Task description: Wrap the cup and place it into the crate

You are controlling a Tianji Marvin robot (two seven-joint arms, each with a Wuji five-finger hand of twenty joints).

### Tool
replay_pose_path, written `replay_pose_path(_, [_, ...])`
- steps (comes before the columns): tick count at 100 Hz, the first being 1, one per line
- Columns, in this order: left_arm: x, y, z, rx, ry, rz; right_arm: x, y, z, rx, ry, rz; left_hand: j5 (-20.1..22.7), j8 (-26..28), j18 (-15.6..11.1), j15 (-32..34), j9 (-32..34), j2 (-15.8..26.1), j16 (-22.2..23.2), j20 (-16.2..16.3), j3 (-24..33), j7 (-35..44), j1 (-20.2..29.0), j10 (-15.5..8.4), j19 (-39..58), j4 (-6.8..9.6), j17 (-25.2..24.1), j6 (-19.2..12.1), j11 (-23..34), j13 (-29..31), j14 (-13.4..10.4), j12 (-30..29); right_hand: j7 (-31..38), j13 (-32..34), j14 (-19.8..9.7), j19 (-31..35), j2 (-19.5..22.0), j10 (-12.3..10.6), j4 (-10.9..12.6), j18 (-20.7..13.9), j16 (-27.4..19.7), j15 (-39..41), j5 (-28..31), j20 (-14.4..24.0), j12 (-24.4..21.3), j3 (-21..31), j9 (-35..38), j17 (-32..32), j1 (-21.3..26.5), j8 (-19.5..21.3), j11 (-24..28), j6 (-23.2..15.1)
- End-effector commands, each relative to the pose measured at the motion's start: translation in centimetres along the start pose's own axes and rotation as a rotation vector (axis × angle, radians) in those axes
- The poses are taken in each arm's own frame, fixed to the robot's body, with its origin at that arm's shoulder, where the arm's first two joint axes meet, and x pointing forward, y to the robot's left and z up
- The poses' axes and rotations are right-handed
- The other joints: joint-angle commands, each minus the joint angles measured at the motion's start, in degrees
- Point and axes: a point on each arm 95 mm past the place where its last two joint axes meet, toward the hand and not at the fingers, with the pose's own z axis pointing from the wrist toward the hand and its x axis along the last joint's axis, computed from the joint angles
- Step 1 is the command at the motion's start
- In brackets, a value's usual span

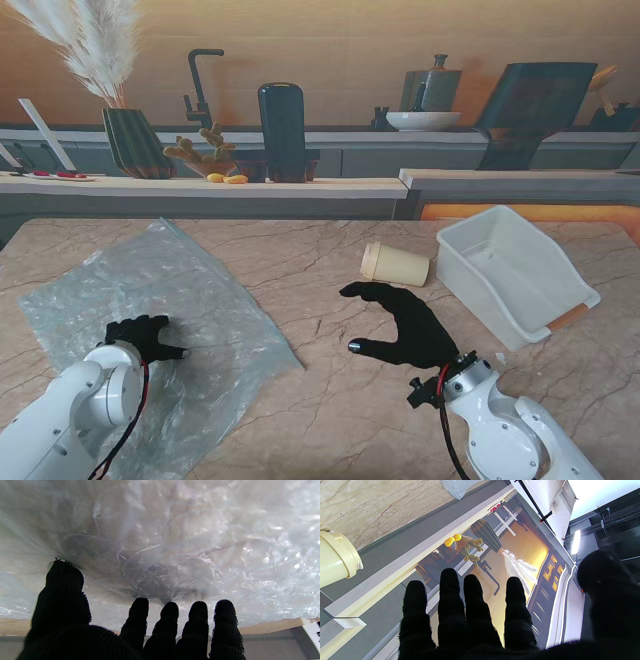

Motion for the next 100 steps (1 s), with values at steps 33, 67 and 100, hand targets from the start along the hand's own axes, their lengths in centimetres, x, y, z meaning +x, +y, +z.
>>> replay_pose_path(33, [5.1,-2.1,1.3,-0.087,0.187,0.104,0.3,0.0,0.1,-0.007,0.001,0.009,-0.1,0.7,-1.5,0.7,-2.1,0.8,-0.4,1.5,-0.6,0.9,2.2,-1.2,-0.6,1.73,-0.7,-3.8,0.2,-1.0,-1.5,0.5,-0.4,1.0,-0.4,-1.5,1.7,-0.8,1.7,0.0,0.5,0.4,0.5,1.3,0.4,-1.3,1.0,0.3,-1.3,0.1,-0.1,-0.9])
replay_pose_path(67, [11.0,-3.8,2.4,-0.204,0.4,0.288,0.3,0.1,0.0,-0.021,-0.006,0.009,-1.3,1.3,-2.3,0.8,-3.3,1.6,0.0,1.5,-0.5,1.7,2.5,-2.4,-0.3,1.8,-1.2,-4.5,0.7,-1.4,-2.9,1.0,-0.4,1.0,-0.4,-1.5,1.8,-0.7,1.8,-0.1,0.5,0.4,0.4,1.3,0.4,-1.4,1.0,0.2,-1.4,0.1,0.0,-1.0])
replay_pose_path(100, [14.1,-4.1,1.8,-0.22,0.581,0.415,0.3,0.3,-0.2,-0.035,-0.006,0.007,-1.7,2.0,-2.6,1.2,-3.6,1.6,0.3,1.4,-0.4,3.0,2.4,-3.1,0.1,1.78,-1.2,-5.2,1.7,-1.0,-3.6,1.4,-0.3,1.1,-0.4,-1.4,1.9,-0.7,1.8,-0.1,0.6,0.6,0.5,1.4,0.4,-1.4,1.0,0.4,-1.4,0.0,0.1,-1.0])
